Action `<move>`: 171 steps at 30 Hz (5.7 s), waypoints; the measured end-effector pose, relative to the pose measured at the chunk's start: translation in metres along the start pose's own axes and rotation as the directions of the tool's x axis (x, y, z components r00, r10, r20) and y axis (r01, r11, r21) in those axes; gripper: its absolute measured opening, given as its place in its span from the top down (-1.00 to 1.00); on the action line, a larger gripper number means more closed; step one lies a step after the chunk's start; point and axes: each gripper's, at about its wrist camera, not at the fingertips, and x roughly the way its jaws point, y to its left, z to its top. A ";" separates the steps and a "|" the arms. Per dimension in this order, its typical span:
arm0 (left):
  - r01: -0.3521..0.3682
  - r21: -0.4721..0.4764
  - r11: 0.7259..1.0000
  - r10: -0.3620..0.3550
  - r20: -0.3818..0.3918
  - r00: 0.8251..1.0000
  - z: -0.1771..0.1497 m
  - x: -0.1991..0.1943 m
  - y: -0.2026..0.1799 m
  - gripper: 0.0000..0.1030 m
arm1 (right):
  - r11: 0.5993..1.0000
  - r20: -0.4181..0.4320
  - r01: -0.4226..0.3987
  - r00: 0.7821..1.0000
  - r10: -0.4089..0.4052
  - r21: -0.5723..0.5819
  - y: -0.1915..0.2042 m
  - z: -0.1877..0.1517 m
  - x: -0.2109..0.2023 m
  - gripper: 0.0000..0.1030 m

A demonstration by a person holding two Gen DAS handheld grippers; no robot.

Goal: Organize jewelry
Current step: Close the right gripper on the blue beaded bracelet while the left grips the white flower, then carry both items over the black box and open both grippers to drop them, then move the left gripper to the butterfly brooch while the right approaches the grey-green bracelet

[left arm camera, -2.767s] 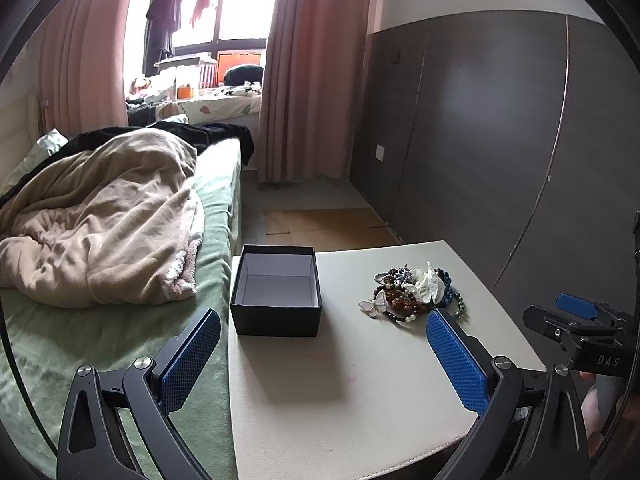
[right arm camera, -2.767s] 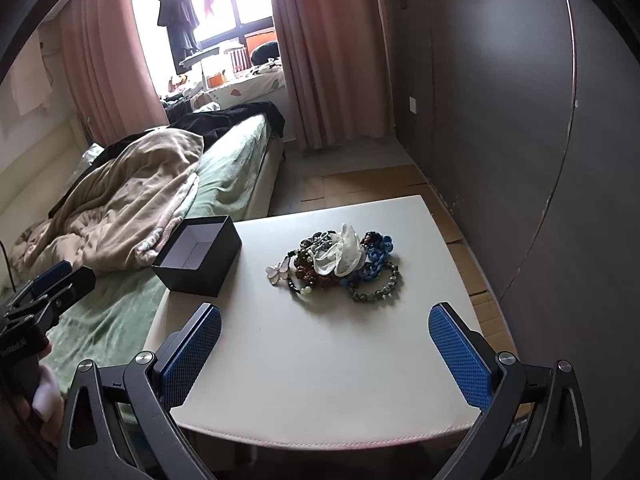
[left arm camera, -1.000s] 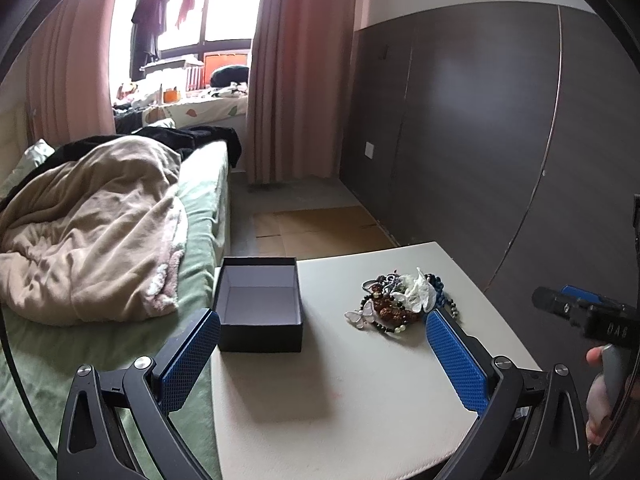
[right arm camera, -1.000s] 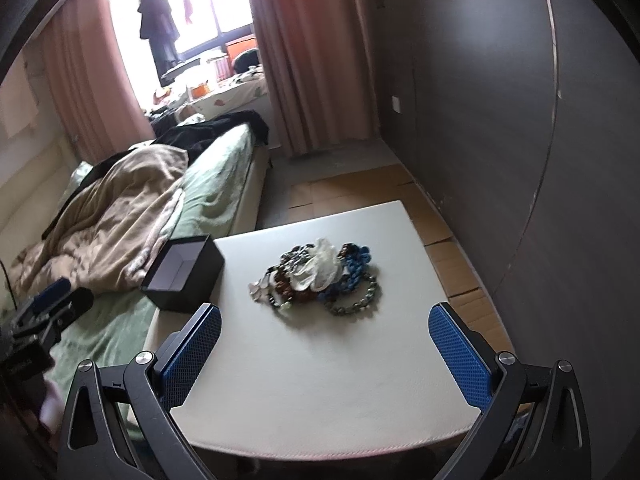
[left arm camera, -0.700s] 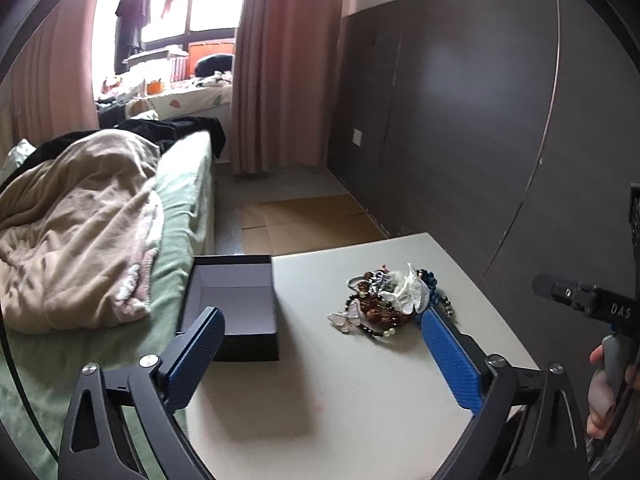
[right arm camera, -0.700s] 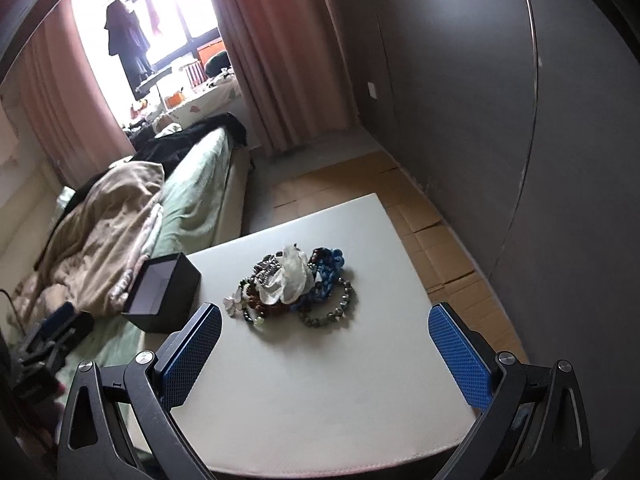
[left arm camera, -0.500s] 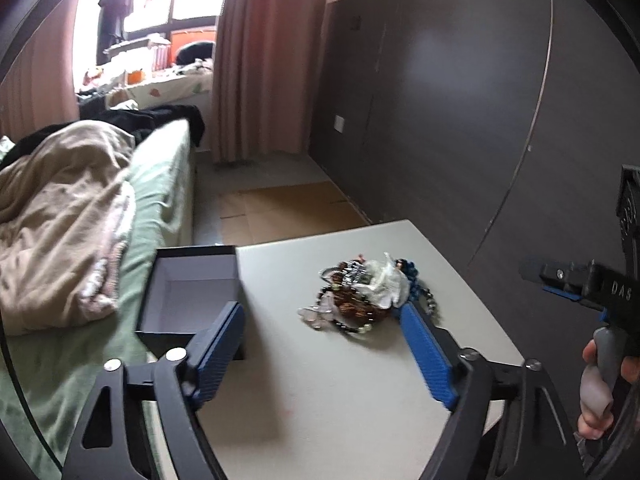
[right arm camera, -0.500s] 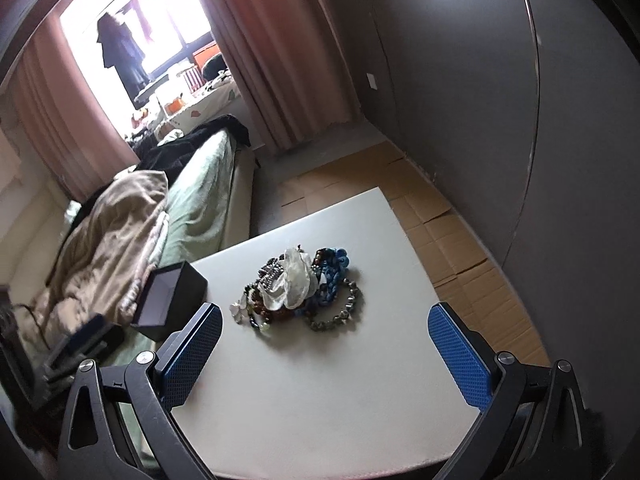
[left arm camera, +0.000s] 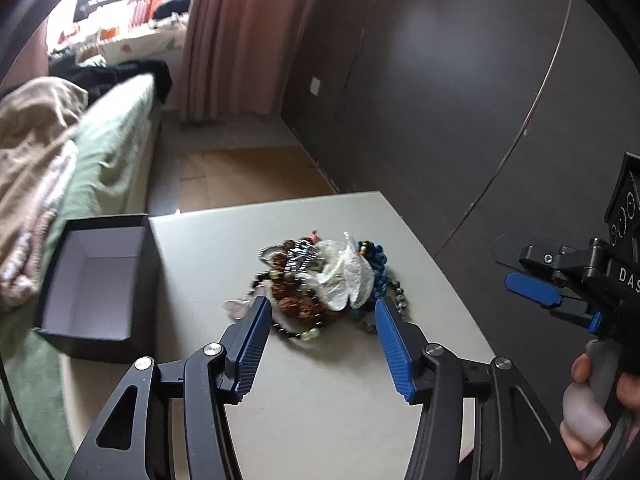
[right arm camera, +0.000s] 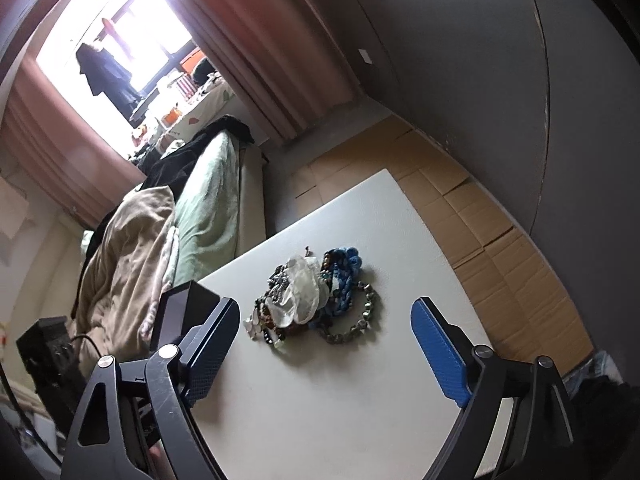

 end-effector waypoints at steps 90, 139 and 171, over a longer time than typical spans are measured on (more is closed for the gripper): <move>0.026 -0.314 0.949 0.021 0.147 0.989 0.046 -0.086 0.164 1.00 | 0.947 -0.098 -0.306 0.950 0.297 -0.094 0.134 0.006 0.092 0.89; -0.017 -0.284 0.959 0.039 0.072 0.997 0.051 -0.069 0.135 -0.99 | 0.971 -0.155 -0.232 0.963 0.221 -0.055 0.084 0.000 0.076 -1.00; -0.112 -0.135 0.984 0.076 -0.251 0.965 0.011 0.058 0.053 0.03 | 0.990 -0.105 -0.105 0.988 0.115 0.091 -0.013 0.022 0.037 -1.00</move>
